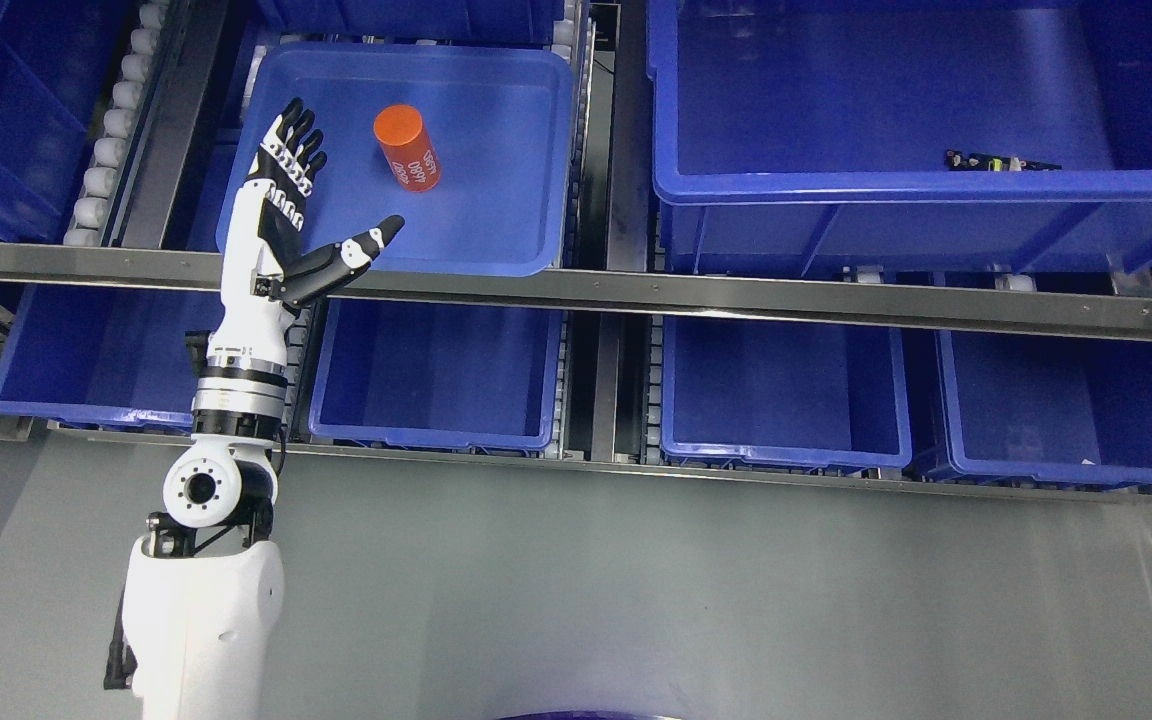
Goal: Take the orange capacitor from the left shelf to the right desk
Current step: 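Reach the left hand toward the orange capacitor in the blue bin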
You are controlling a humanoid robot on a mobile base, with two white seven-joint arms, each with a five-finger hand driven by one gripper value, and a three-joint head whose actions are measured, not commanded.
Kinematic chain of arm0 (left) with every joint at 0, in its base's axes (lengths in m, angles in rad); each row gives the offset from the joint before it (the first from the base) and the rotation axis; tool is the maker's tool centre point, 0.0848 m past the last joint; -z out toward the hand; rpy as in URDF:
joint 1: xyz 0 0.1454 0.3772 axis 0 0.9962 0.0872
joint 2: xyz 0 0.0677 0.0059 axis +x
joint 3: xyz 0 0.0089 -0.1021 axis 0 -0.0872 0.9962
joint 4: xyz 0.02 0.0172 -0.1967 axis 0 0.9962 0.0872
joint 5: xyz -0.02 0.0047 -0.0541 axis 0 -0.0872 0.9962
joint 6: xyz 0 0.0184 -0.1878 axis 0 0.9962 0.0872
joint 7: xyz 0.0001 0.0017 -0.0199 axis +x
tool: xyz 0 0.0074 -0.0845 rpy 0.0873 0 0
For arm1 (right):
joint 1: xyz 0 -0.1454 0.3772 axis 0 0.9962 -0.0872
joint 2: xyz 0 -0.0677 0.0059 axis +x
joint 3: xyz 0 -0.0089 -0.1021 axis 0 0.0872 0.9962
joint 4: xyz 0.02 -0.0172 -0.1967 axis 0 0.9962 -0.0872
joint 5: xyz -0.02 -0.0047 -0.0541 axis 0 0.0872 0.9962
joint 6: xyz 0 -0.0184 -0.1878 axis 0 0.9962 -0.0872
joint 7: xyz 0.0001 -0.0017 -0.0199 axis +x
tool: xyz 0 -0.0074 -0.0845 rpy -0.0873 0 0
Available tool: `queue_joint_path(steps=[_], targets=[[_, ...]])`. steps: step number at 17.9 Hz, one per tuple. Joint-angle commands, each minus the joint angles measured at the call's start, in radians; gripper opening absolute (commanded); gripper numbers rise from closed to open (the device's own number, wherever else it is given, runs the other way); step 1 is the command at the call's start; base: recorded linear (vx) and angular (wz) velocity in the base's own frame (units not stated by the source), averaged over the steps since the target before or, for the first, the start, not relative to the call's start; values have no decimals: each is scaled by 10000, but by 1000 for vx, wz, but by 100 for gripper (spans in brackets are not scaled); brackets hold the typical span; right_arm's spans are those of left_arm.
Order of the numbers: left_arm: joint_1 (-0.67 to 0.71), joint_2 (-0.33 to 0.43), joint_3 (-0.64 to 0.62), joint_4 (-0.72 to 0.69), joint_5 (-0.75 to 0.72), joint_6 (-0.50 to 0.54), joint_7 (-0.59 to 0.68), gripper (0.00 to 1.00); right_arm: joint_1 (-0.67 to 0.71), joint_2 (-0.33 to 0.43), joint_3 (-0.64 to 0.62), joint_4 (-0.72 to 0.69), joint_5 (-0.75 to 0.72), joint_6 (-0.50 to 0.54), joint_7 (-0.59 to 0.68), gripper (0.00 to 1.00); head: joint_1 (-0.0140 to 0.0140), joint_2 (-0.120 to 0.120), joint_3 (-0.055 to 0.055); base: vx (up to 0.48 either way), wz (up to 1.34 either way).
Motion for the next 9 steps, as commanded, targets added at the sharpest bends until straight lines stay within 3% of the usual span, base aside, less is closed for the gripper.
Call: queue_joint_path(steps=[1,5,9], targets=[[366,175,665,-371,-11,-43,-14,100,230,-175,-107,-175,61,8,0,100,0,0,0,0,0],[31,175,650,239,-26,79,-14,100,230,-175,-107,-175,61,8,0,100,0,0,0,0,0],[-1486,476,542,2308,-41,79,-673,99,215,-175,-107,-175,61,8,0,100,0,0,0,0,0]])
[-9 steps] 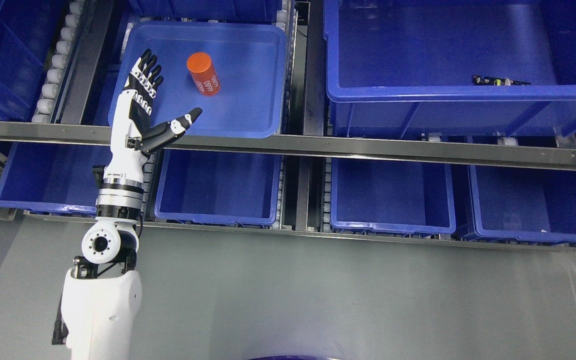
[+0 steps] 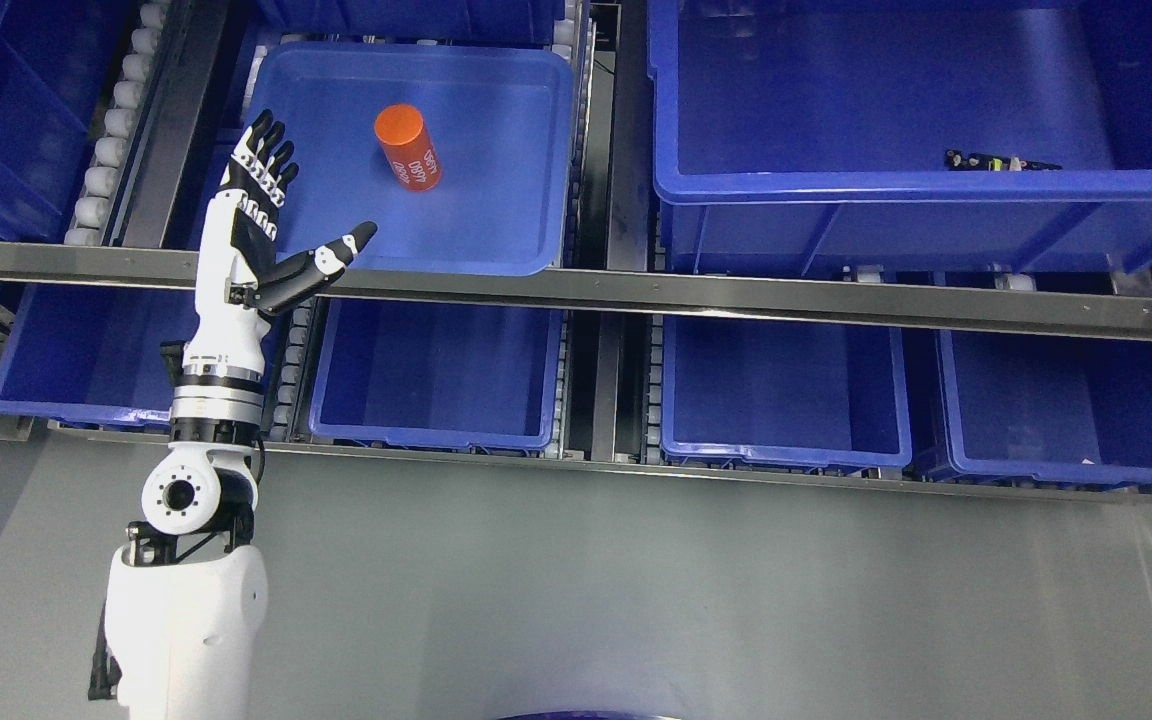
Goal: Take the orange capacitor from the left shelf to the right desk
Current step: 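Reach the left hand toward the orange capacitor in the blue bin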
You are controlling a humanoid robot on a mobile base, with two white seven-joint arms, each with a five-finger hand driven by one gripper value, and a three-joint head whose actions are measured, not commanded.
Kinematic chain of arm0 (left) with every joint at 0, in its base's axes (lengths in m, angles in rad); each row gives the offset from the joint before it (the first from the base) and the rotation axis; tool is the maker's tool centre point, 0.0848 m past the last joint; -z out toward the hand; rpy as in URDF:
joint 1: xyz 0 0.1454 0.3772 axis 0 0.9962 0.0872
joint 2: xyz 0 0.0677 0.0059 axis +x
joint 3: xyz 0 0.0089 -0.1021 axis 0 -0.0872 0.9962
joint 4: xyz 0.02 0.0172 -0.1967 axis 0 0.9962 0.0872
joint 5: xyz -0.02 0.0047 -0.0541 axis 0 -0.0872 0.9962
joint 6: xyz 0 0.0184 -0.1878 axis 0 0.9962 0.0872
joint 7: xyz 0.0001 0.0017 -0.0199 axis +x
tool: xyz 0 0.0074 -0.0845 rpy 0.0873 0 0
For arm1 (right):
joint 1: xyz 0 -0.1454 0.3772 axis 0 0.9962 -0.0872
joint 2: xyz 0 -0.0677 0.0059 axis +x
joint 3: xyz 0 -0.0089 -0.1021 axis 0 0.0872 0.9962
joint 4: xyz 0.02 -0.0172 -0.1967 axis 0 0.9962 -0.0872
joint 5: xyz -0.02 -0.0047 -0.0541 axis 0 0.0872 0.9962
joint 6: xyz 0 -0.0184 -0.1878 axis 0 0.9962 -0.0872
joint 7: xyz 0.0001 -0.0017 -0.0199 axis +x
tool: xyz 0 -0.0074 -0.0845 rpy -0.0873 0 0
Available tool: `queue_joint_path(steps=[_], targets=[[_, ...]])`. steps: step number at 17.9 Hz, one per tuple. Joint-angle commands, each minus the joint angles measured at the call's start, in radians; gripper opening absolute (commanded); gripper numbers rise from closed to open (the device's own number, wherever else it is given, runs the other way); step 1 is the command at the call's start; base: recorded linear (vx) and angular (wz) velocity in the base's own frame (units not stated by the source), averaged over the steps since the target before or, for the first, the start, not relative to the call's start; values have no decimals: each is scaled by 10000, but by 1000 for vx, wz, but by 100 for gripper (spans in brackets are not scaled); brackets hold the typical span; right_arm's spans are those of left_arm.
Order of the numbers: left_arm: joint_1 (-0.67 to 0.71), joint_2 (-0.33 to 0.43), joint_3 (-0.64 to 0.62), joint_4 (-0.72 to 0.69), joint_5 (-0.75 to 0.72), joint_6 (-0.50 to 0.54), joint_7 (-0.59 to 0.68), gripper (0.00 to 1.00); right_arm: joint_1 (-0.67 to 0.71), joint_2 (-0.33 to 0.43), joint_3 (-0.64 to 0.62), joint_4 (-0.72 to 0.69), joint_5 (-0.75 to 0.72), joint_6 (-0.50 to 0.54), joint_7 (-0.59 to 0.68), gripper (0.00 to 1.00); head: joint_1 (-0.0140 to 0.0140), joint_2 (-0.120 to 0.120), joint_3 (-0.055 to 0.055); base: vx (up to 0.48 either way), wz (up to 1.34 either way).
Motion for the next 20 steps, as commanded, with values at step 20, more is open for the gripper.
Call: queue_joint_path(steps=[20], targets=[[-5129,219,-1399,8737,-971,-27,-610,98,229,-175,-108,-175,61,8,0,100,0,0,0,0,0]])
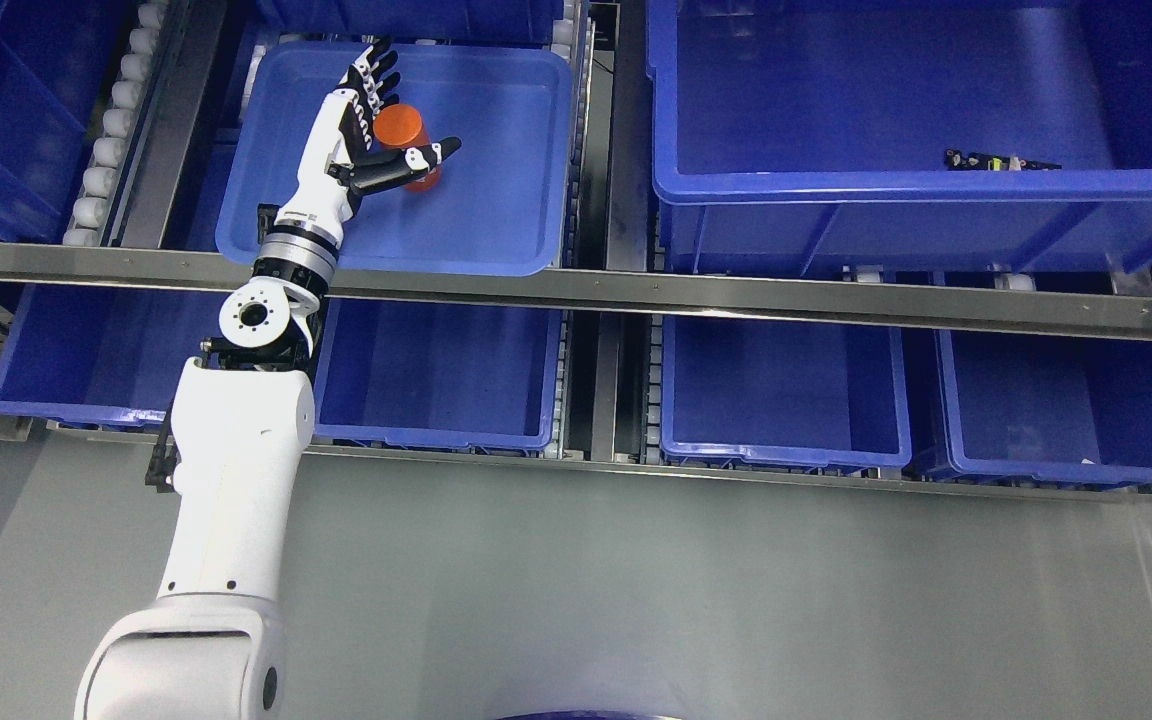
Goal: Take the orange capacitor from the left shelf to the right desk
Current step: 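Reach the left hand toward the orange capacitor in the blue bin, then close the left hand fingers around the orange capacitor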
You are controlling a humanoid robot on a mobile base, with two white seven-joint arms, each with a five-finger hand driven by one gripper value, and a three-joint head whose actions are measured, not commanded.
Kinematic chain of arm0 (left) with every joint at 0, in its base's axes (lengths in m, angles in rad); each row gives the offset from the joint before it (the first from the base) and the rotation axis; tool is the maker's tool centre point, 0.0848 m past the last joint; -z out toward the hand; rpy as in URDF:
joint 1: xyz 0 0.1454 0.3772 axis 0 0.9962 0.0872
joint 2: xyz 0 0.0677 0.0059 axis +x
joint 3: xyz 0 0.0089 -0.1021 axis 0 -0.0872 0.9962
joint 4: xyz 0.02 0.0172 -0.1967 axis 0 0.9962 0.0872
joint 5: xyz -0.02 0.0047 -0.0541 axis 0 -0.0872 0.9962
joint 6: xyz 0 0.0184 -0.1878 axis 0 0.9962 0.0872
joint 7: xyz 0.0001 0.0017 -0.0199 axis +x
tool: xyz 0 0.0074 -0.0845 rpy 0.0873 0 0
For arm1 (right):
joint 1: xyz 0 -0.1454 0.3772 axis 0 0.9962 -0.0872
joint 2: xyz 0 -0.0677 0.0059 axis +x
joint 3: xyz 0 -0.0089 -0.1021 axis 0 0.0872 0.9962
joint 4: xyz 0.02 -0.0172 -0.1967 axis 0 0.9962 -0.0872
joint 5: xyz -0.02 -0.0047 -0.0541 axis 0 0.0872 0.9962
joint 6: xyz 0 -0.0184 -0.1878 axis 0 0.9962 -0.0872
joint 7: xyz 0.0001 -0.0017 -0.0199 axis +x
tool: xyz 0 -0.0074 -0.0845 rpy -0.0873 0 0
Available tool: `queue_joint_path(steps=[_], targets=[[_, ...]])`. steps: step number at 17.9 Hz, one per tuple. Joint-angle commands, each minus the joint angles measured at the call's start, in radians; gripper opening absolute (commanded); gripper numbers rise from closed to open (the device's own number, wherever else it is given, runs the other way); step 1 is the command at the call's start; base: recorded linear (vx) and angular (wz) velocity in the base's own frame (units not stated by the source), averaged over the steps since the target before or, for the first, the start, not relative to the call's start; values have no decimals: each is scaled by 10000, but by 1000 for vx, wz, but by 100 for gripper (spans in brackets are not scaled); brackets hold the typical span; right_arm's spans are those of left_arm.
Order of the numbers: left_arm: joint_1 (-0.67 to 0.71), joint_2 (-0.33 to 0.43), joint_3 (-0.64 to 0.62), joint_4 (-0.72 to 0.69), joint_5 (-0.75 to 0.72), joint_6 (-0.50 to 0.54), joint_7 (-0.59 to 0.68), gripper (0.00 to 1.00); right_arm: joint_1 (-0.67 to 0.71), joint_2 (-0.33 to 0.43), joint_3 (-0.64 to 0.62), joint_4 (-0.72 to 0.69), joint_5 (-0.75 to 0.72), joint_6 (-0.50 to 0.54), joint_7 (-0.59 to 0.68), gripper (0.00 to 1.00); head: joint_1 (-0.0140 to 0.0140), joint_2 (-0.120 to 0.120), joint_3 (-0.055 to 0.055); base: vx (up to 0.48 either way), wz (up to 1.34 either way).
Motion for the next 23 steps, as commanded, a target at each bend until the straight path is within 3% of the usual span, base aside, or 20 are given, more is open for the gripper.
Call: queue_joint_path(steps=[1,7,13,17,20,23], targets=[[-521,157,-406,2413,-397,9,19,98,230,-175,-107,-174,61,5,0,100,0,0,0,0,0],[-643,126,-376,2413,-367,-22,4,91,230,-175,-107,-174,77,5,0,100,0,0,0,0,0],[-628,172,-253,2413,-337,-803,-11,53,230,-175,-107,-174,61,5,0,100,0,0,0,0,0],[-598,111,-23,2413,-306,-1034,-12,34,215,-175,-107,-174,61,5,0,100,0,0,0,0,0],[-598,65,375,2413,-291,-1768,-27,9,215,-175,-107,-174,61,5,0,100,0,0,0,0,0],[-613,24,697,2352,-275,-2047,-42,1,230,-175,-107,-174,61,5,0,100,0,0,0,0,0]])
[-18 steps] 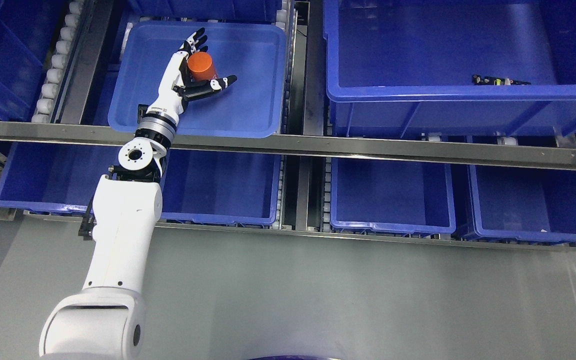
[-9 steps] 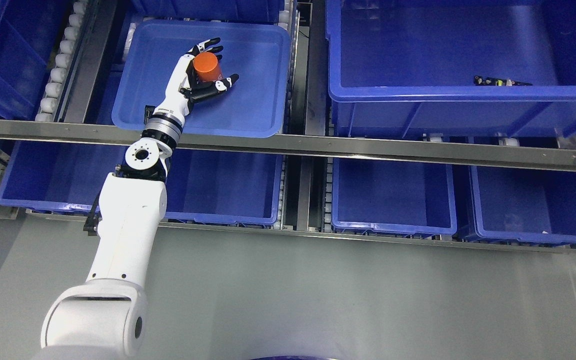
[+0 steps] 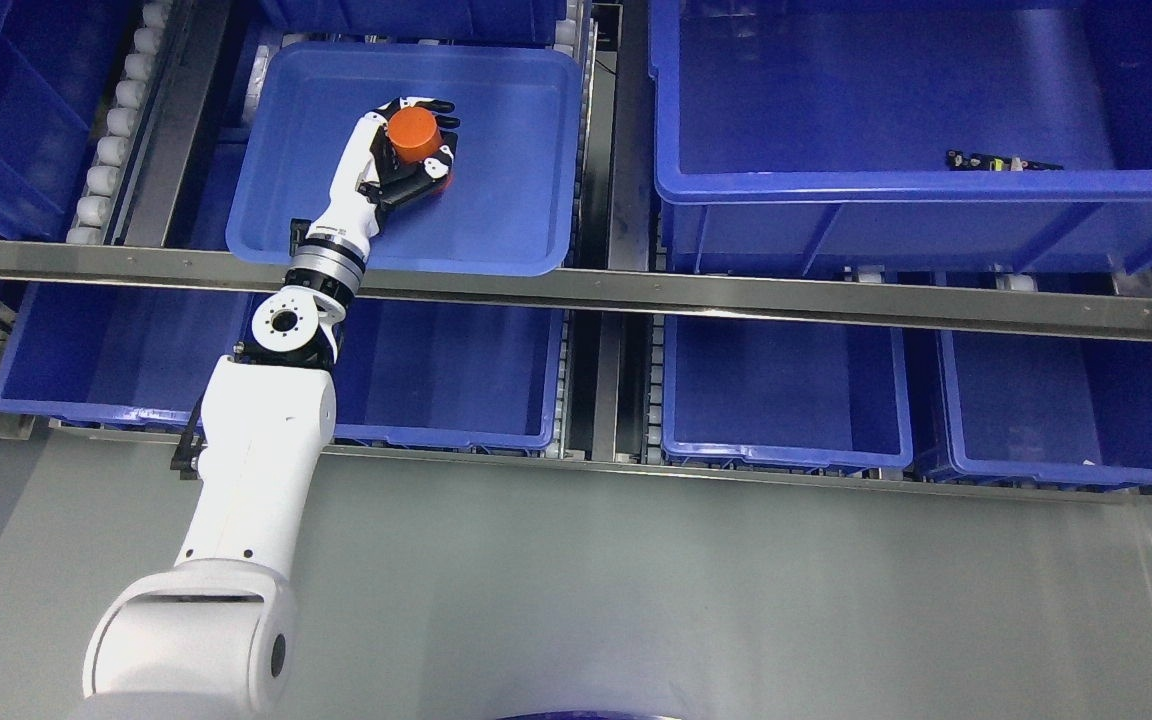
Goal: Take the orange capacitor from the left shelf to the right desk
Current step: 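Close the left hand fingers around the orange capacitor, then lift the orange capacitor up out of the blue bin with the left hand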
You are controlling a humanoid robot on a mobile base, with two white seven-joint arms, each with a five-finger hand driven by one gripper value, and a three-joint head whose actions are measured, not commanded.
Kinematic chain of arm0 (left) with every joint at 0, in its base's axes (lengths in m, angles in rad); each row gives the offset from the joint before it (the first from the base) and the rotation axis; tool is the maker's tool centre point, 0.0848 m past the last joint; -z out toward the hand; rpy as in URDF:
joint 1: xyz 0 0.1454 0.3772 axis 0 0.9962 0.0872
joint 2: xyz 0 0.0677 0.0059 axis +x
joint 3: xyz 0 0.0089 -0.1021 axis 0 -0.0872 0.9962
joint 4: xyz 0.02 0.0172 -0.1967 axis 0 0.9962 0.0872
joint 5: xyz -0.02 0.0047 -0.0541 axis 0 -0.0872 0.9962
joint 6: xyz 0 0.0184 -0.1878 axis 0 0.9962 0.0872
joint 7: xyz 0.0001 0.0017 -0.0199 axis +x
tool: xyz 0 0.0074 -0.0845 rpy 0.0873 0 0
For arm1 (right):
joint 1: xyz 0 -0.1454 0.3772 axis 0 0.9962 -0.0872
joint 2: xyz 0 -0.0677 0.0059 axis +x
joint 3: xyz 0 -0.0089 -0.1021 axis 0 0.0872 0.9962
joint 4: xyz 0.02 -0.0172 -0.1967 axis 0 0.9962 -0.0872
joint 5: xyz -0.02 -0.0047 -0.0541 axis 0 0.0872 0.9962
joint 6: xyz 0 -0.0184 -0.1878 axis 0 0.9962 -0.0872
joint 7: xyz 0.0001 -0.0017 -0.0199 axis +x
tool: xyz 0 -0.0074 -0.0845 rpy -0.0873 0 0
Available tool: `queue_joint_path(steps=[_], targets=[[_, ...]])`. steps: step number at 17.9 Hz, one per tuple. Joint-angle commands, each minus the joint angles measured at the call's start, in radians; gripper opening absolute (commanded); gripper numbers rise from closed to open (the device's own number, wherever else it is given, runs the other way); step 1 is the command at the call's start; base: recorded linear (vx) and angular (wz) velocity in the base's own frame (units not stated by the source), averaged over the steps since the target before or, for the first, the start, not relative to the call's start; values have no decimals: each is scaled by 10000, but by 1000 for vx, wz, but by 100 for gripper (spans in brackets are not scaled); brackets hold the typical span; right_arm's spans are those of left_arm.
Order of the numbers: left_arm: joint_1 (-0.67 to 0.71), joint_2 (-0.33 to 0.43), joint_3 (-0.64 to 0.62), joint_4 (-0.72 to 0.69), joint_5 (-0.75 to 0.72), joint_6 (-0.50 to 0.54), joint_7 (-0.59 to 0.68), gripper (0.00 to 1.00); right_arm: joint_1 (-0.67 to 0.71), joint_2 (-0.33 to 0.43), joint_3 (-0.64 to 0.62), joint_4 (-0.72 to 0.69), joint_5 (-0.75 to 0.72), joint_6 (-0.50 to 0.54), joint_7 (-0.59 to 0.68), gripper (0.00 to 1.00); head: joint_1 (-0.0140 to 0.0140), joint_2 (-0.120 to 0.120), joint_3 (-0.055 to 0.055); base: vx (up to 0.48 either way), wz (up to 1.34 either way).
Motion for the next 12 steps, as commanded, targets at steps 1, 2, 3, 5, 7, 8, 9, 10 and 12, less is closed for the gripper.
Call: queue_joint_path(steps=[1,2,3,5,7,8,9,10,12], targets=[[-33,161,793,92,-191,-534,33,0,230,-175,-107,-174,61,1,0,100,0,0,0,0,0],[-63,161,809,-45,-160,-809,18,0,230,-175,-107,-174,61,1,0,100,0,0,0,0,0],[-63,161,809,-259,-38,-1130,-43,0,230,-175,-107,-174,61,1,0,100,0,0,0,0,0],[-48,161,809,-1085,466,-1424,-547,0,215,-175,-107,-174,61,1,0,100,0,0,0,0,0],[-2,161,748,-2050,896,-1471,-641,0,230,-175,-107,-174,61,1,0,100,0,0,0,0,0],[89,161,611,-2603,1217,-1486,-672,1,230,-175,-107,-174,61,1,0,100,0,0,0,0,0],[257,161,427,-3049,1479,-1486,-703,1,230,-175,-107,-174,61,1,0,100,0,0,0,0,0],[532,161,213,-3615,1633,-1486,-703,1,230,-175,-107,-174,61,1,0,100,0,0,0,0,0],[1039,161,103,-4674,1650,-1333,-657,1,230,-175,-107,-174,61,1,0,100,0,0,0,0,0]])
